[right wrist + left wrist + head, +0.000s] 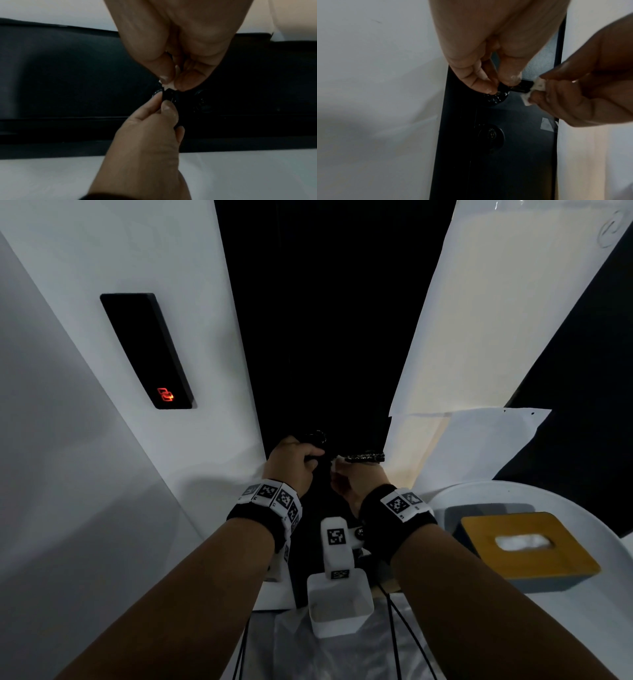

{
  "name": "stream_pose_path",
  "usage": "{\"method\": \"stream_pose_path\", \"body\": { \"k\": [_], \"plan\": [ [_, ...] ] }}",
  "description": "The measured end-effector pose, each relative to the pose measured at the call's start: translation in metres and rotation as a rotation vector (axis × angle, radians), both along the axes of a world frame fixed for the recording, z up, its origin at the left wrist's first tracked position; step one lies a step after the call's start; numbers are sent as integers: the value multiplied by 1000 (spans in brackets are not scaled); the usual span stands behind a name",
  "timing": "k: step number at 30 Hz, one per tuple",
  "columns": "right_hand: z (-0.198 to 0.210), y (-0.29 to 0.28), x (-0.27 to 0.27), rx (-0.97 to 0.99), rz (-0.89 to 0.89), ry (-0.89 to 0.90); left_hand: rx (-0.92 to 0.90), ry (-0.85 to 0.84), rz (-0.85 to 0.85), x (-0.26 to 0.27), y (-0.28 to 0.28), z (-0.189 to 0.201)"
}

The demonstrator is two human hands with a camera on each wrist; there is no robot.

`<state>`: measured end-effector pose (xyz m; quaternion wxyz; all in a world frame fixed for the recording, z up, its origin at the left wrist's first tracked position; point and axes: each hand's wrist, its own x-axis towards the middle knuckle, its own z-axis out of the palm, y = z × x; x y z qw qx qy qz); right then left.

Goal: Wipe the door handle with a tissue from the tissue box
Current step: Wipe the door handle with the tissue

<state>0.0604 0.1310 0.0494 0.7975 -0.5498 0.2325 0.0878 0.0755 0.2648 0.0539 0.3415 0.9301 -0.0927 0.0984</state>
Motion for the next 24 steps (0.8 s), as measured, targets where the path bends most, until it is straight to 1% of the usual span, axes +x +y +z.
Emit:
{"method": "stream_pose_path", "body": {
  "k": [1, 3, 5, 6, 7, 9, 10, 11, 12, 13, 15, 17, 21, 24],
  "plan": [
    [0, 4, -1, 10, 22, -20, -2, -1, -7, 1, 0, 0],
    [1, 7, -7, -39, 75, -41, 0, -5, -17, 2, 1, -1],
    [7, 1, -13, -132, 153, -71, -1, -4, -19, 2, 2, -2],
    [12, -4, -15, -213, 194, -104, -3, -5, -17, 2, 3, -3],
    [16, -9, -16, -340, 223, -161, -4, -8, -14, 2, 3, -4],
    [26, -22, -14, -768, 251, -305, -8, -11, -20, 3, 2, -5],
    [30, -28, -12, -992, 238, -377, -10, -10, -23, 3, 2, -5],
    [34, -32, -9, -1157, 215, -456, -7, -5, -21, 3, 1, -5],
    [36, -35, -4, -1247, 197, -514, -2, -4, -17, 2, 1, -5],
    [34, -39, 1, -1338, 221, -551, 1, -6, -11, 1, 1, -5],
    [25, -41, 6, -1478, 359, -501, -1, -20, -1, -1, -1, -6],
    [16, -38, 6, -1486, 388, -457, -2, -24, 11, -2, -2, -6],
    [13, -21, 5, -1441, 436, -595, 0, -34, 36, -4, -3, -7],
    [22, -18, 2, -1355, 370, -650, -38, -24, 101, -9, -2, -6]
  ]
}}
